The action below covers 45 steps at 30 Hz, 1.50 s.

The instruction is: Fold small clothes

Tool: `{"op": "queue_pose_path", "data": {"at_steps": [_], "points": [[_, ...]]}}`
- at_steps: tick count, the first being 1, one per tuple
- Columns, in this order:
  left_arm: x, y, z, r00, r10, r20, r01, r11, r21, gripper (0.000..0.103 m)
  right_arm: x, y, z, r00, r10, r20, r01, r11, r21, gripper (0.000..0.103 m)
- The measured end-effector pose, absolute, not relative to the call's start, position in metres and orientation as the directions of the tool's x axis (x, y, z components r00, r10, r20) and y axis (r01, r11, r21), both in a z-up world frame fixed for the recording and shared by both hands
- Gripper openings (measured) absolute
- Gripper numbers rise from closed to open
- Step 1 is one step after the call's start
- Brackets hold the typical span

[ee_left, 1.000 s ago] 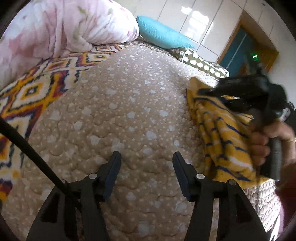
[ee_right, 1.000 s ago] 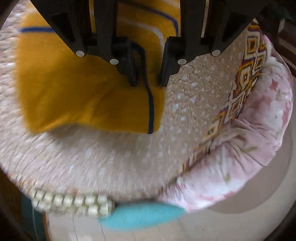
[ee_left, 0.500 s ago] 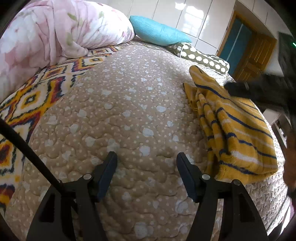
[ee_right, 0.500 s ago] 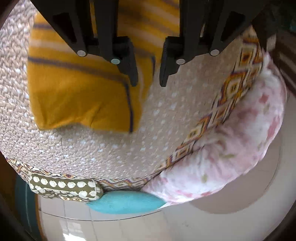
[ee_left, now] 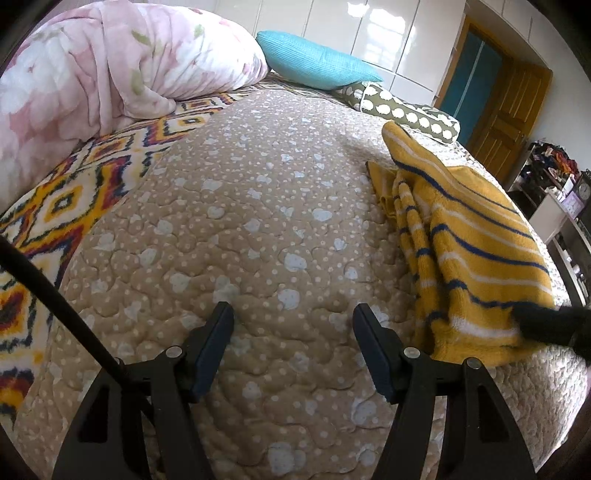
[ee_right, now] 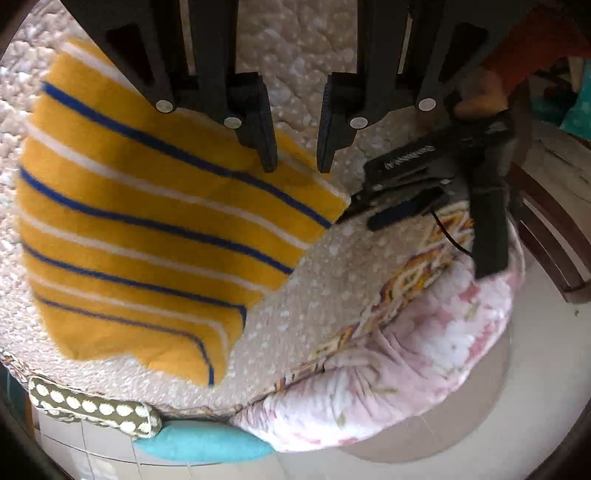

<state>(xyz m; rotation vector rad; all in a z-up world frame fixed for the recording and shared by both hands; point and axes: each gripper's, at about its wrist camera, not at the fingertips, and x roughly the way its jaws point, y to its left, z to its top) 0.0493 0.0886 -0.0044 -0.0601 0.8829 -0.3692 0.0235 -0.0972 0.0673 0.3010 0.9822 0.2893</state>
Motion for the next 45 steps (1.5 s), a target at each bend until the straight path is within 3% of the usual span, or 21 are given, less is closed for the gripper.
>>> {"op": "queue_pose_path", "data": {"at_steps": [6,15,23,27,45], "points": [[0.049,0.084,-0.005,0.582,-0.305,-0.754,0.295,0.943,-0.154,0.067,0.066,-0.133,0.092,0.629,0.258,-0.733,0.019,0.938,0.346,0.025],[0.049,0.084,-0.005,0.581,-0.311,-0.752,0.296,0.942,-0.161,0.068,0.14,-0.144,0.046,0.576,0.175,-0.798,0.154,0.936,0.316,0.026],[0.048,0.084,-0.005,0.582,-0.308,-0.753,0.295,0.942,-0.157,0.069,0.122,-0.158,0.071,0.636,0.142,-0.758,0.167,0.934,0.315,0.028],[0.048,0.084,-0.005,0.582,-0.309,-0.752,0.295,0.942,-0.159,0.069,0.109,-0.18,0.064,0.63,0.141,-0.764,0.229,0.906,0.356,0.04],[0.048,0.076,-0.007,0.578,-0.273,-0.769,0.304,0.946,-0.108,0.072,0.035,-0.222,0.074,0.672,0.128,-0.729,0.239,0.894,0.378,0.044]]}}
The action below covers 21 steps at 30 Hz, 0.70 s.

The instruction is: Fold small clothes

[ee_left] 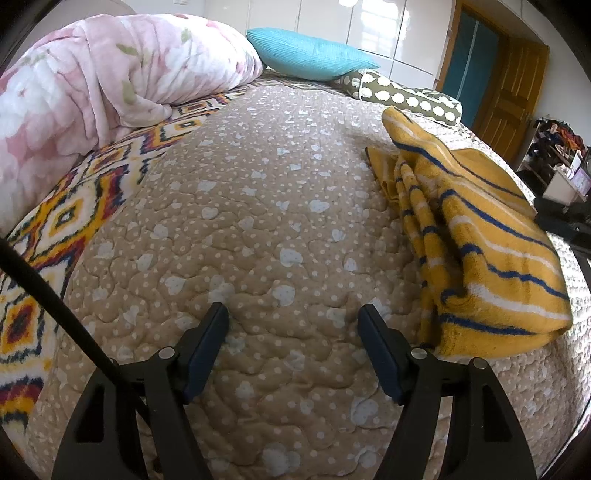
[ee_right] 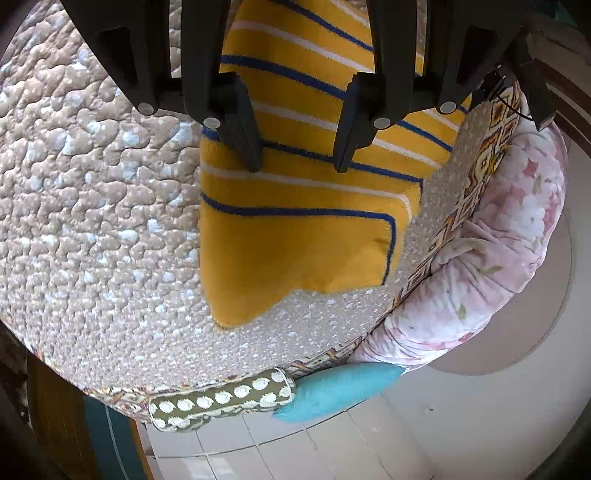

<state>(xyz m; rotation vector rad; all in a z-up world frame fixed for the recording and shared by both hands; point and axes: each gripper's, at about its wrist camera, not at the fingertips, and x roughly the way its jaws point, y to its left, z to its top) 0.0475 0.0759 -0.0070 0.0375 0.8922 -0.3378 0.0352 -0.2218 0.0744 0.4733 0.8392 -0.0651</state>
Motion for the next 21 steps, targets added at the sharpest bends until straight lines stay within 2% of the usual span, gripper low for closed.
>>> {"op": "queue_pose_path", "data": {"at_steps": [5,9,12,17,21], "points": [[0.048,0.073,-0.008,0.577,-0.255,-0.776,0.31,0.947,-0.08,0.074,0.047,-0.229,0.085,0.704,0.102,-0.703,0.252,0.889,0.382,0.044],[0.048,0.071,-0.008,0.578,-0.248,-0.777,0.311,0.948,-0.072,0.074,0.079,-0.244,0.052,0.636,0.171,-0.752,0.289,0.851,0.439,0.044],[0.048,0.07,-0.008,0.579,-0.247,-0.777,0.311,0.948,-0.07,0.075,0.082,-0.246,0.042,0.638,0.191,-0.746,0.291,0.837,0.463,0.044],[0.048,0.081,0.004,0.572,-0.292,-0.767,0.301,0.944,-0.135,0.075,0.051,-0.239,0.069,0.671,0.117,-0.732,0.26,0.888,0.38,0.044],[0.045,0.083,0.036,0.636,-0.261,-0.727,0.263,0.958,-0.114,0.075,0.016,-0.237,0.076,0.691,0.065,-0.72,0.237,0.921,0.31,0.044]]}}
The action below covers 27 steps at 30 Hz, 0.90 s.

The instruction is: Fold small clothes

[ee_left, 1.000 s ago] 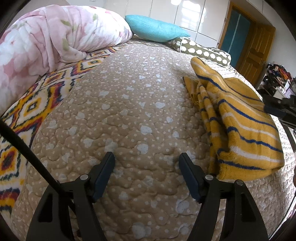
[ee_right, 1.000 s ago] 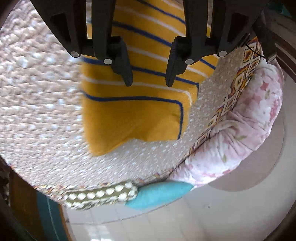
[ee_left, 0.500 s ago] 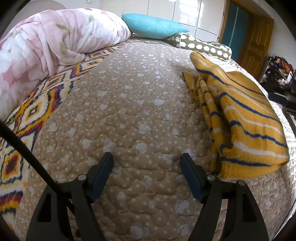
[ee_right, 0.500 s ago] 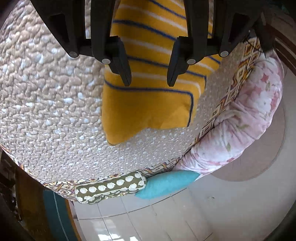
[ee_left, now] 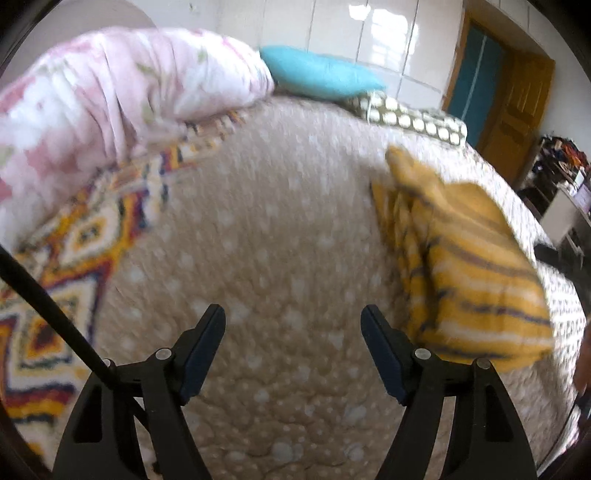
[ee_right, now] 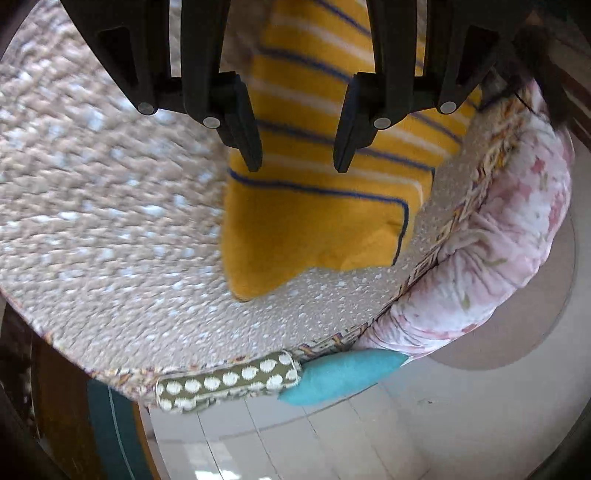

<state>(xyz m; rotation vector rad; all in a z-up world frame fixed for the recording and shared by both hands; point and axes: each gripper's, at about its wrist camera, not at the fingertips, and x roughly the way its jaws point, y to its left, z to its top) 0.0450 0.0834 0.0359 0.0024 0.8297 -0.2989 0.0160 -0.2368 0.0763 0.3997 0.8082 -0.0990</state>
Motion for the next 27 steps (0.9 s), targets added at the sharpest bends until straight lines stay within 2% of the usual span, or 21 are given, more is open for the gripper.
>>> {"op": "queue_pose_path", "data": {"at_steps": [4,8,10,14,16,18,19,24,27], "points": [[0.052,0.056,0.068,0.663,-0.288,-0.691,0.304,0.947,-0.103,0.077,-0.009,-0.237,0.07,0.704,0.007,-0.71,0.239,0.939,0.247,0.044],[0.072,0.005,0.079,0.637,-0.327,-0.698,0.383,0.92,-0.082,0.078,-0.013,-0.243,0.057,0.701,0.037,-0.712,0.25,0.923,0.294,0.044],[0.089,-0.019,0.071,0.619,-0.302,-0.724,0.394,0.918,-0.046,0.078,-0.015,-0.246,0.052,0.706,0.046,-0.707,0.254,0.915,0.313,0.046],[0.127,-0.047,0.035,0.533,-0.249,-0.809,0.386,0.922,-0.03,0.079,-0.02,-0.248,0.042,0.711,0.048,-0.702,0.268,0.904,0.334,0.058],[0.136,-0.048,0.029,0.526,-0.258,-0.811,0.374,0.926,-0.053,0.083,-0.024,-0.252,0.035,0.717,0.062,-0.694,0.276,0.889,0.365,0.065],[0.136,-0.049,0.033,0.522,-0.253,-0.814,0.376,0.925,-0.047,0.081,-0.026,-0.259,0.029,0.724,0.081,-0.685,0.284,0.87,0.402,0.073],[0.132,-0.048,0.04,0.527,-0.261,-0.809,0.386,0.922,-0.046,0.078,-0.026,-0.262,0.028,0.726,0.092,-0.682,0.284,0.862,0.419,0.074],[0.132,-0.044,0.073,0.594,-0.3,-0.746,0.379,0.923,-0.069,0.077,-0.028,-0.266,0.024,0.738,0.114,-0.666,0.281,0.845,0.456,0.076],[0.155,-0.054,0.063,0.598,-0.22,-0.771,0.359,0.933,0.012,0.077,-0.029,-0.266,0.024,0.739,0.114,-0.664,0.28,0.844,0.457,0.076]]}}
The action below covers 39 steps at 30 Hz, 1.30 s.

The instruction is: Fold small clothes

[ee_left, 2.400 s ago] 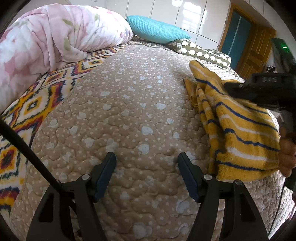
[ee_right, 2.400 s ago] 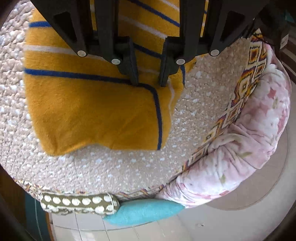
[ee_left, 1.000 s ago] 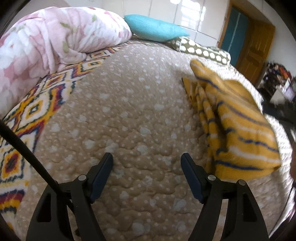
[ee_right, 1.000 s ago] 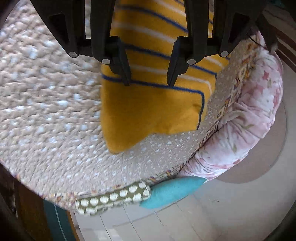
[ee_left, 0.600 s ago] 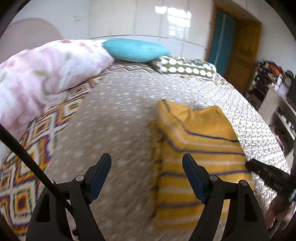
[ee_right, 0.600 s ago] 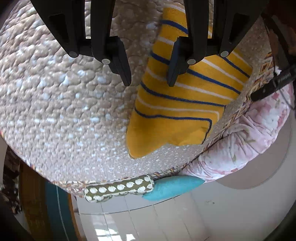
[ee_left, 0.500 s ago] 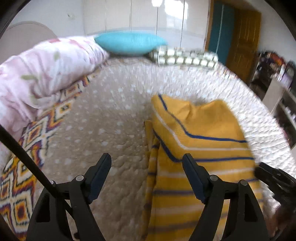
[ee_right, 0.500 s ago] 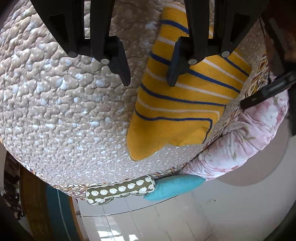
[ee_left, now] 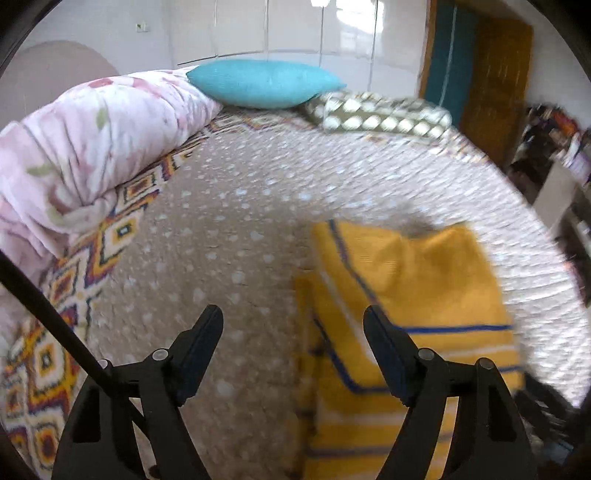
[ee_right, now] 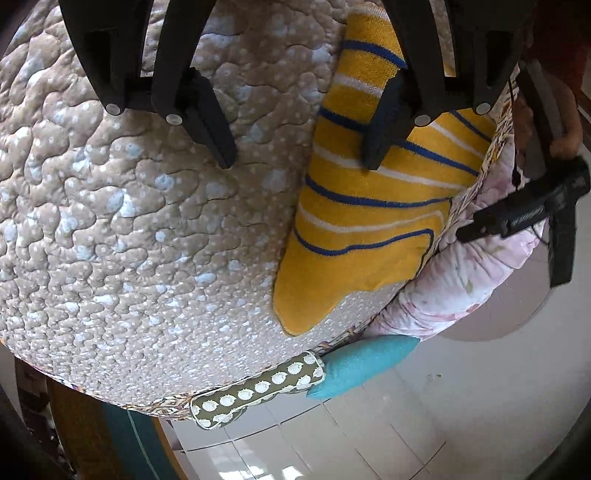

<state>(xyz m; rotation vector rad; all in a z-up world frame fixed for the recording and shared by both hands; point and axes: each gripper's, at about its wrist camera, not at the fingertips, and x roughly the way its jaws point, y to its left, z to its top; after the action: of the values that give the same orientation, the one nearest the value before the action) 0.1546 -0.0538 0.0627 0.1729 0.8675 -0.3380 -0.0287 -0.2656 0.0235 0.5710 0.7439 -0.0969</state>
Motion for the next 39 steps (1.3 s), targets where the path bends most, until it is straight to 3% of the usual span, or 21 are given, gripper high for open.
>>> {"op": "queue_pose_path", "data": {"at_steps": [4,13,16,21,27,31,36,39], "points": [[0.183,-0.061,0.026,0.562,-0.109,-0.82,0.347,0.931,0.114,0.078,-0.03,-0.266,0.023,0.742,0.124,-0.659,0.276,0.839,0.469,0.077],[0.151,-0.04,0.061,0.611,-0.205,-0.765,0.34,0.94,0.019,0.077,-0.03,-0.269,0.022,0.746,0.135,-0.652,0.274,0.83,0.485,0.078],[0.137,-0.044,0.067,0.647,-0.21,-0.733,0.352,0.935,0.043,0.078,-0.03,-0.269,0.022,0.746,0.134,-0.652,0.275,0.83,0.485,0.078],[0.135,-0.056,0.036,0.596,-0.17,-0.785,0.397,0.912,0.104,0.078,-0.03,-0.269,0.022,0.746,0.135,-0.652,0.273,0.831,0.484,0.078],[0.115,-0.037,0.061,0.585,-0.256,-0.769,0.385,0.923,-0.015,0.078,-0.03,-0.27,0.021,0.747,0.136,-0.65,0.274,0.828,0.489,0.078],[0.107,-0.033,0.041,0.557,-0.226,-0.799,0.395,0.919,0.015,0.078,-0.03,-0.27,0.021,0.748,0.137,-0.65,0.274,0.828,0.489,0.078],[0.093,-0.011,0.046,0.561,-0.281,-0.779,0.365,0.928,-0.071,0.078,-0.03,-0.271,0.021,0.748,0.138,-0.649,0.273,0.827,0.491,0.078],[0.079,-0.002,0.04,0.577,-0.25,-0.777,0.347,0.937,-0.044,0.078,-0.031,-0.27,0.021,0.75,0.14,-0.646,0.273,0.825,0.495,0.078]]}}
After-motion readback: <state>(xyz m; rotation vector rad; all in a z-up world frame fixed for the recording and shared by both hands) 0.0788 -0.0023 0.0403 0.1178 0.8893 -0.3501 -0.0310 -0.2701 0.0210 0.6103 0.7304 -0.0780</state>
